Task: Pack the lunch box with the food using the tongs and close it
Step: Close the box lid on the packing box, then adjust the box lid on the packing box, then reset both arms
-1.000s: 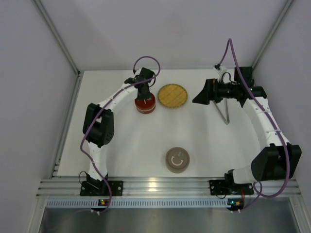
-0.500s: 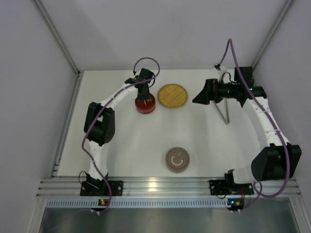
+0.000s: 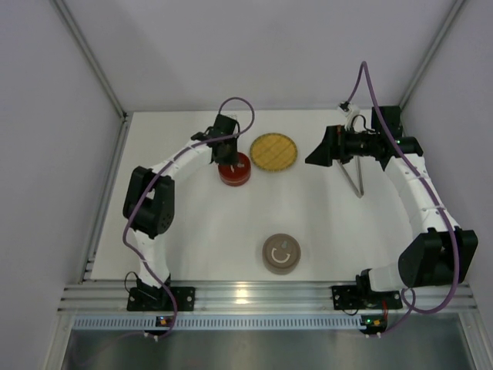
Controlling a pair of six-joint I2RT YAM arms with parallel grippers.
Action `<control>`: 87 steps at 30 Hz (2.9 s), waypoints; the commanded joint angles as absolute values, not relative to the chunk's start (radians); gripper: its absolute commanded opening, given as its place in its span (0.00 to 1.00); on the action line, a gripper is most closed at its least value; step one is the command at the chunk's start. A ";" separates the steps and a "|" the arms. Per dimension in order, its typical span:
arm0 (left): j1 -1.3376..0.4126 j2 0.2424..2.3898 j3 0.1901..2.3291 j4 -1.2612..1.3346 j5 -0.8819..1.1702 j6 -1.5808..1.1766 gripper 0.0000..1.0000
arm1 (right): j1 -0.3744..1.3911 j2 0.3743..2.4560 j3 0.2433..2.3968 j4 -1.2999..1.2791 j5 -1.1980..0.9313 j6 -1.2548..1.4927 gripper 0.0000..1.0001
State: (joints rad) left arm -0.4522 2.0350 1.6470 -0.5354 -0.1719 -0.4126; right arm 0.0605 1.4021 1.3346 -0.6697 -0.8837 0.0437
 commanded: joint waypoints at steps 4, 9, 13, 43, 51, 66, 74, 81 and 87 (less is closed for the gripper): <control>-0.456 1.844 1.367 -0.523 0.352 0.012 0.00 | 0.044 1.394 1.338 -0.675 -0.913 0.009 0.99; -0.453 1.790 1.255 -0.699 0.466 0.421 0.00 | 0.044 1.388 1.341 -0.680 -0.917 0.009 0.99; -0.462 1.738 1.169 -0.843 0.497 0.781 0.00 | 0.044 1.385 1.345 -0.684 -0.916 0.009 1.00; -0.715 1.454 0.882 -0.802 0.554 1.028 0.16 | 0.045 1.373 1.336 -0.689 -0.910 -0.028 1.00; -0.715 1.402 0.897 -0.747 0.532 0.985 0.50 | 0.044 1.370 1.333 -0.686 -0.908 -0.023 0.99; -0.661 1.367 1.015 -0.600 0.474 0.740 0.53 | 0.046 1.373 1.338 -0.687 -0.897 -0.029 0.99; -0.509 1.356 1.201 -0.565 0.520 0.292 0.98 | 0.044 1.353 1.338 -0.744 -0.773 -0.141 0.99; -0.366 1.425 1.345 -0.699 0.385 0.032 0.98 | 0.043 1.330 1.287 -0.749 -0.628 -0.225 0.99; -0.221 1.325 1.204 -0.658 0.398 0.028 0.98 | 0.012 1.331 1.214 -0.729 -0.539 -0.281 0.99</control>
